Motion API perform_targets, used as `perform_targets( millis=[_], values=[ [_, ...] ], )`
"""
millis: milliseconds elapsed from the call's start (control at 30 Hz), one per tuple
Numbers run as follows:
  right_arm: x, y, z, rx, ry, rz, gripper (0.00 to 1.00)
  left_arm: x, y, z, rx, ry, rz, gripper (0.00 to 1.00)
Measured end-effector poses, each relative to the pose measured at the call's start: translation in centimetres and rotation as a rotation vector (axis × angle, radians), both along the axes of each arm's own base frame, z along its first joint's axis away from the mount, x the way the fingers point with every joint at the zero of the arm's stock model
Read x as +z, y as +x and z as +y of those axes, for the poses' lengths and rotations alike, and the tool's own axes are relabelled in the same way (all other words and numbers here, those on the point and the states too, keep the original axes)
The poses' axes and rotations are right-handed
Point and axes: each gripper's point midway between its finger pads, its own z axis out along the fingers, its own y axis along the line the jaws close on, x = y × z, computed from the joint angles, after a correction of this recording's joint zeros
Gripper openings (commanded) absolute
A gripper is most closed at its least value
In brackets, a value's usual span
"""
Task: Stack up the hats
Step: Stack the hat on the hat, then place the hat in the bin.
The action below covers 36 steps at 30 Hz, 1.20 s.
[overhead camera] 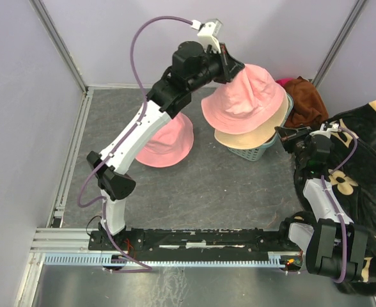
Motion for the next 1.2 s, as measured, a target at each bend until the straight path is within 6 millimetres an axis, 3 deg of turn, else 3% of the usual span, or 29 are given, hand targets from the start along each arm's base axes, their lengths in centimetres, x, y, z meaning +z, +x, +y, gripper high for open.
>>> perform_targets(
  millis=[200, 333, 633, 800, 1000, 1200],
  values=[
    [-1.0, -0.2, -0.4, -0.019, -0.010, 0.041, 0.01, 6.1, -1.4, 3.5, 0.038, -0.079, -0.111, 0.03],
    [-1.3, -0.2, -0.5, -0.028, -0.013, 0.054, 0.01, 8.2, -2.1, 5.0, 0.053, -0.106, -0.152, 0.03],
    [-0.1, 0.3, -1.1, -0.049, -0.021, 0.046, 0.01, 6.7, -1.5, 7.5, 0.137, -0.044, -0.146, 0.03],
    [1.6, 0.8, -1.4, -0.060, -0.028, 0.023, 0.01, 6.5, -1.3, 10.3, 0.211, -0.005, -0.160, 0.03],
    [3.8, 2.1, -2.0, -0.075, -0.035, -0.011, 0.01, 8.1, -1.8, 14.0, 0.301, 0.004, -0.194, 0.03],
    [4.3, 3.5, -3.4, -0.112, -0.029, -0.004, 0.01, 10.0, -2.7, 17.1, 0.383, 0.006, -0.232, 0.03]
  ],
)
